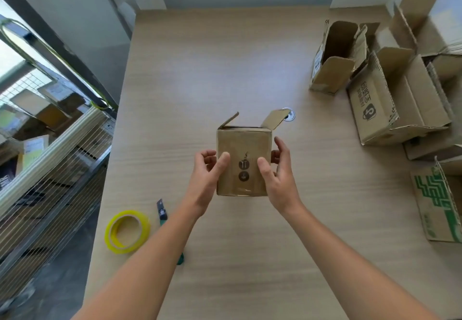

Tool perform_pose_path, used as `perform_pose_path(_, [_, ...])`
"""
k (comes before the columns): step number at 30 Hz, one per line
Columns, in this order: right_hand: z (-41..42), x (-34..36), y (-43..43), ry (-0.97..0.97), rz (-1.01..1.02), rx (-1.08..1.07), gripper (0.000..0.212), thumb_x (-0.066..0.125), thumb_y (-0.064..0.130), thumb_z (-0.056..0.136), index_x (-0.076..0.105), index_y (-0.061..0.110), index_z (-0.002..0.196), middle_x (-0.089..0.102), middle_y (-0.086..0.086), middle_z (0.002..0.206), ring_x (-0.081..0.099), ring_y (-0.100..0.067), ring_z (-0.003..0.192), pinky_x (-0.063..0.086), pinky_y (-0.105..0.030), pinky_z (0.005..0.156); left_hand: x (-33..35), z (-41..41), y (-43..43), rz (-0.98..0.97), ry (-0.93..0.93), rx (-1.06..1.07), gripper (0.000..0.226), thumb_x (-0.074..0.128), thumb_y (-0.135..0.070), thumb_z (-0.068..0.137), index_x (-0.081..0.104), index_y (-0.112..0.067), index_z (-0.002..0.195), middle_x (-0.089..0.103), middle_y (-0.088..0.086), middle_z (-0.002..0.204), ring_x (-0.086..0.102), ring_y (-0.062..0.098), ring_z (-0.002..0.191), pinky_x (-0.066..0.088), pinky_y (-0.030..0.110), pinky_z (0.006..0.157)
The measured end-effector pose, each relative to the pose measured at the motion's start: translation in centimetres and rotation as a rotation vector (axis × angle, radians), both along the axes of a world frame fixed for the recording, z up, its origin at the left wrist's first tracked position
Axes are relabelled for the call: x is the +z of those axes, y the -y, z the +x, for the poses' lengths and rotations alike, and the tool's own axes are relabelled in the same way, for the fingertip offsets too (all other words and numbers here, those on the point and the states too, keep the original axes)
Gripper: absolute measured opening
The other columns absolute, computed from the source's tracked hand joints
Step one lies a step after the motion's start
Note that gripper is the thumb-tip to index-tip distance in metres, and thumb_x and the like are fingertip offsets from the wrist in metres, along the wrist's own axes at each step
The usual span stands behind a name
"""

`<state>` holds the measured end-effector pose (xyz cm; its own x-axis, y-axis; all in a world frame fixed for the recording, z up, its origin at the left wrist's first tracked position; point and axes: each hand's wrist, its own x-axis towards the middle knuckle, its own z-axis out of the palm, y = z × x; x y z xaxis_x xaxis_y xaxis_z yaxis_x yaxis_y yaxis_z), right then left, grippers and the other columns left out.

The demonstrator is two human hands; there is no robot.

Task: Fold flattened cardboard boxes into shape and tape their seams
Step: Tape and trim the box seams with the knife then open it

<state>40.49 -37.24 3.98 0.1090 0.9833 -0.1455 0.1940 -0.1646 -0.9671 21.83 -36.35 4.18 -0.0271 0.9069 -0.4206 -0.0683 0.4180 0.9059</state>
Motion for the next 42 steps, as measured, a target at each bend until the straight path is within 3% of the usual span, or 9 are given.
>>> perform_pose_path(7, [2.3, -2.8, 4.6, 0.198, 0.050, 0.368, 0.061, 0.068, 0.017, 0.092, 0.038, 0.018, 0.146, 0.042, -0.002, 0.138, 0.045, -0.018, 0.135, 0.039, -0.050, 0.116, -0.5, 0.2, 3.8, -0.014, -0.237, 0.019, 0.076, 0.063, -0.087, 0.066, 0.047, -0.037, 0.121, 0.061, -0.011, 0.117, 0.063, 0.002, 0.104, 0.055, 0.021, 0.081])
perform_pose_path(11, [0.4, -1.4, 6.0, -0.031, -0.188, 0.062, 0.063, 0.063, 0.054, 0.087, 0.041, 0.034, 0.142, 0.053, 0.007, 0.143, 0.052, 0.000, 0.128, 0.043, -0.043, 0.114, -1.4, 0.5, 4.0, -0.132, -0.210, 0.183, 0.066, 0.039, -0.077, 0.088, 0.055, -0.030, 0.132, 0.063, -0.003, 0.126, 0.059, 0.017, 0.118, 0.049, 0.048, 0.104])
perform_pose_path(14, [-0.9, 0.6, 4.6, 0.301, 0.311, -0.276, 0.058, 0.066, 0.026, 0.092, 0.041, 0.010, 0.142, 0.050, -0.003, 0.141, 0.046, -0.011, 0.137, 0.041, -0.048, 0.114, -1.5, -0.1, 4.4, -0.032, -0.375, 0.249, 0.058, 0.053, -0.057, 0.095, 0.040, -0.026, 0.142, 0.056, -0.007, 0.130, 0.055, -0.006, 0.113, 0.048, 0.043, 0.105])
perform_pose_path(17, [-0.7, 2.0, 1.9, 0.737, 0.663, 0.071, 0.052, 0.064, 0.010, 0.093, 0.050, 0.003, 0.143, 0.047, -0.015, 0.150, 0.031, -0.030, 0.150, 0.026, -0.050, 0.122, -1.8, -1.8, 3.2, 0.454, -0.865, 0.050, 0.065, 0.064, -0.016, 0.091, 0.034, -0.023, 0.148, 0.038, 0.003, 0.147, 0.038, 0.011, 0.137, 0.035, 0.036, 0.116])
perform_pose_path(25, [1.7, 2.4, -1.3, 0.934, -0.167, 0.500, 0.060, 0.038, 0.058, 0.102, 0.042, 0.027, 0.153, 0.014, 0.009, 0.168, -0.001, -0.011, 0.153, 0.016, -0.044, 0.121, -1.1, -2.2, -0.5, 0.398, -0.962, -0.376, 0.053, 0.061, -0.055, 0.089, 0.053, -0.029, 0.135, 0.039, -0.005, 0.137, 0.050, 0.015, 0.121, 0.046, 0.032, 0.095])
perform_pose_path(32, [1.1, 2.6, -0.7, 0.152, -0.219, 0.130, 0.036, 0.060, 0.031, 0.102, 0.060, 0.008, 0.075, 0.042, 0.009, 0.145, 0.042, -0.003, 0.135, 0.035, -0.044, 0.116, -0.9, -1.7, -1.2, 0.086, -0.516, -0.477, 0.044, 0.036, -0.060, 0.099, 0.061, -0.034, 0.124, 0.046, 0.002, 0.146, 0.036, 0.020, 0.140, 0.030, 0.040, 0.116])
perform_pose_path(35, [2.1, 1.9, 0.5, 0.231, -0.127, 0.281, 0.025, 0.076, 0.022, 0.090, 0.058, 0.014, 0.105, 0.024, 0.003, 0.160, 0.021, -0.005, 0.150, 0.020, -0.040, 0.125, -1.4, -2.5, -0.9, 0.162, -0.851, -0.541, 0.059, 0.058, -0.063, 0.088, 0.046, -0.040, 0.141, 0.029, 0.003, 0.154, 0.020, 0.026, 0.148, 0.025, 0.042, 0.118])
perform_pose_path(37, [3.1, 0.7, 1.3, 0.524, -0.126, 0.592, 0.093, 0.082, 0.044, 0.078, 0.029, 0.032, 0.153, -0.009, 0.011, 0.168, -0.010, -0.006, 0.155, 0.000, -0.042, 0.127, -1.4, -2.7, -0.9, 0.311, -1.155, -0.591, 0.084, 0.069, -0.062, 0.078, 0.035, -0.036, 0.150, 0.016, 0.003, 0.156, 0.014, 0.029, 0.145, 0.022, 0.046, 0.119])
perform_pose_path(42, [4.0, -2.2, 2.0, 0.935, 0.053, 0.588, 0.107, 0.070, 0.066, 0.080, 0.009, 0.034, 0.162, -0.024, 0.002, 0.168, -0.024, -0.017, 0.154, 0.005, -0.055, 0.126, -0.3, -0.7, -5.7, 0.632, -1.412, -0.908, 0.068, 0.052, -0.055, 0.090, 0.038, -0.029, 0.151, 0.046, 0.002, 0.139, 0.034, 0.028, 0.130, 0.032, 0.042, 0.107])
